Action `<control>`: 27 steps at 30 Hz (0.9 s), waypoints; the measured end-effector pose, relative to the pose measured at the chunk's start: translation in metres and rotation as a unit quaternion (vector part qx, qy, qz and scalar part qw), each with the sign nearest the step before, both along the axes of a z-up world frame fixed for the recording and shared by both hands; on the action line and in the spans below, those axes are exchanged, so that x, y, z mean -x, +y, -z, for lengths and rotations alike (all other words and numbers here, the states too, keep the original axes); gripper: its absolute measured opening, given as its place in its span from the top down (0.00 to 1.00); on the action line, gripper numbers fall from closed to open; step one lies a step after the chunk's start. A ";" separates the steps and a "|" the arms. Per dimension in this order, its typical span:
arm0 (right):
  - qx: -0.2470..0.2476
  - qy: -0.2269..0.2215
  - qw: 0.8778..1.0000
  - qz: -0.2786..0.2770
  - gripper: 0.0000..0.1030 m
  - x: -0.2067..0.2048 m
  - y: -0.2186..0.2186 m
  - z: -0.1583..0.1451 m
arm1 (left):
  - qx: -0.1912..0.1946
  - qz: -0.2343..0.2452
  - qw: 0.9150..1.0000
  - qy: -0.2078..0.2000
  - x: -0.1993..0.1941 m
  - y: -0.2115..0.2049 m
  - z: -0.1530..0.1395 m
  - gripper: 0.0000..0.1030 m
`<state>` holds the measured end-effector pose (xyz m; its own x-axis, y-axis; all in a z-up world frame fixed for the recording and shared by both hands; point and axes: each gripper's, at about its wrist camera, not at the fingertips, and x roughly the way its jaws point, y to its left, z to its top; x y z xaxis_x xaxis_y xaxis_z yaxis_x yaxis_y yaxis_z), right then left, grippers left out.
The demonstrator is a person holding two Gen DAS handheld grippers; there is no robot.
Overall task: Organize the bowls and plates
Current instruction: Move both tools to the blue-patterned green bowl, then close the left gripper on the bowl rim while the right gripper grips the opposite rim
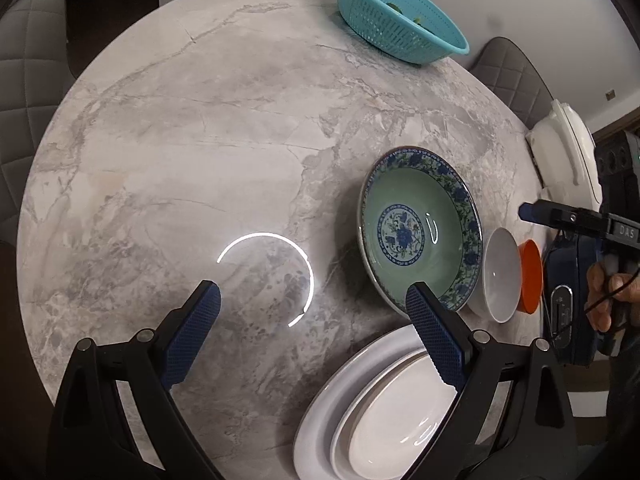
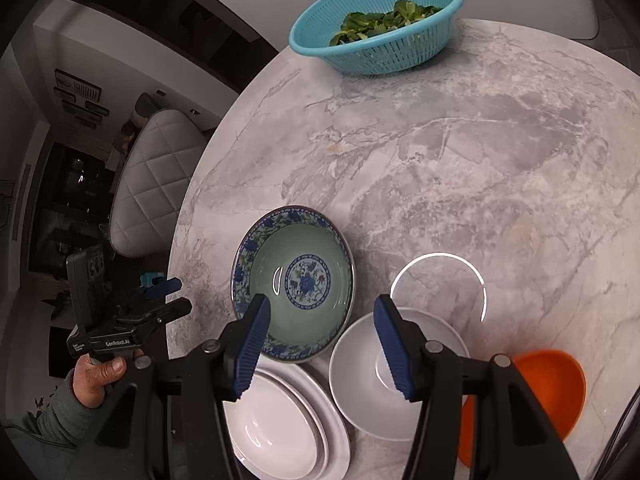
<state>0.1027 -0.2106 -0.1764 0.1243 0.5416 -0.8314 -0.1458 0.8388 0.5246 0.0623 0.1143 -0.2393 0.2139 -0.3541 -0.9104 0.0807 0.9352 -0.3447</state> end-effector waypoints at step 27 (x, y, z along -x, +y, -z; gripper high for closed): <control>0.067 0.090 0.991 -0.068 0.75 -0.039 0.055 0.081 | -0.004 0.042 0.998 0.052 -0.033 -0.061 0.060 0.69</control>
<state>0.1417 -0.1553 -0.2574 -0.0990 0.4256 -0.8995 -0.1774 0.8819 0.4368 0.0953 0.0534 -0.2991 0.0879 -0.3589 -0.9293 0.1231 0.9296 -0.3474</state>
